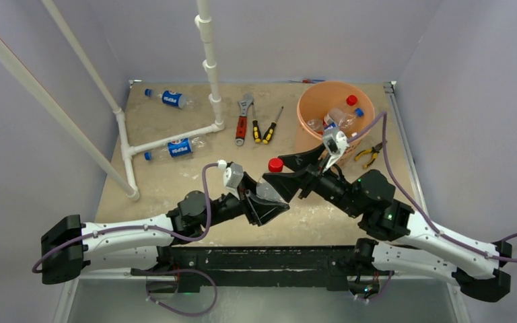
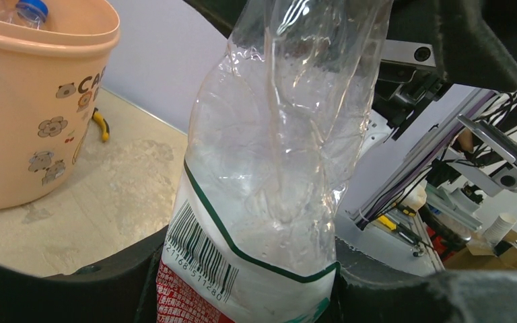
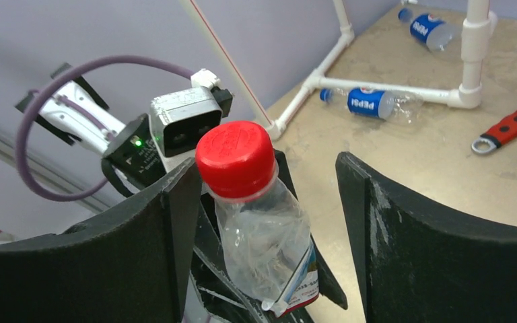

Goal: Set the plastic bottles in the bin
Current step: Place the plastic bottle in the trash bin.

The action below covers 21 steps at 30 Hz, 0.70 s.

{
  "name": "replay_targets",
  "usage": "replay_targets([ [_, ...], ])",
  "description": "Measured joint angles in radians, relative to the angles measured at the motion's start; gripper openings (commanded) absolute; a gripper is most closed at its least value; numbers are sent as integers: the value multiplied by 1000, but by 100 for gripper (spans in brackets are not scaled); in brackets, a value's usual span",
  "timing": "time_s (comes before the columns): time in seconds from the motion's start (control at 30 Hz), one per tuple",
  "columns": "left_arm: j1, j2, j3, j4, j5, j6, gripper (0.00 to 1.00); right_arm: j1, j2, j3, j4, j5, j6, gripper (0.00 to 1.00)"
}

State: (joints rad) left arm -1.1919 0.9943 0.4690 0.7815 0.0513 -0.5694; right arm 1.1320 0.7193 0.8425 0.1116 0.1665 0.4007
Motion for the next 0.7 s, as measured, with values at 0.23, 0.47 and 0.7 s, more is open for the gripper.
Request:
replay_targets([
  [0.23,-1,-7,0,-33,-3,0,26,0,64,46,-25,-3,2,58],
  [0.47,-8,-19,0,-59,-5,-6,26,1,56,56,-38,-6,10,43],
  [0.7,-15,-29,0,-77,-7,-24,50,0,53,66,-64,-23,-14,0],
])
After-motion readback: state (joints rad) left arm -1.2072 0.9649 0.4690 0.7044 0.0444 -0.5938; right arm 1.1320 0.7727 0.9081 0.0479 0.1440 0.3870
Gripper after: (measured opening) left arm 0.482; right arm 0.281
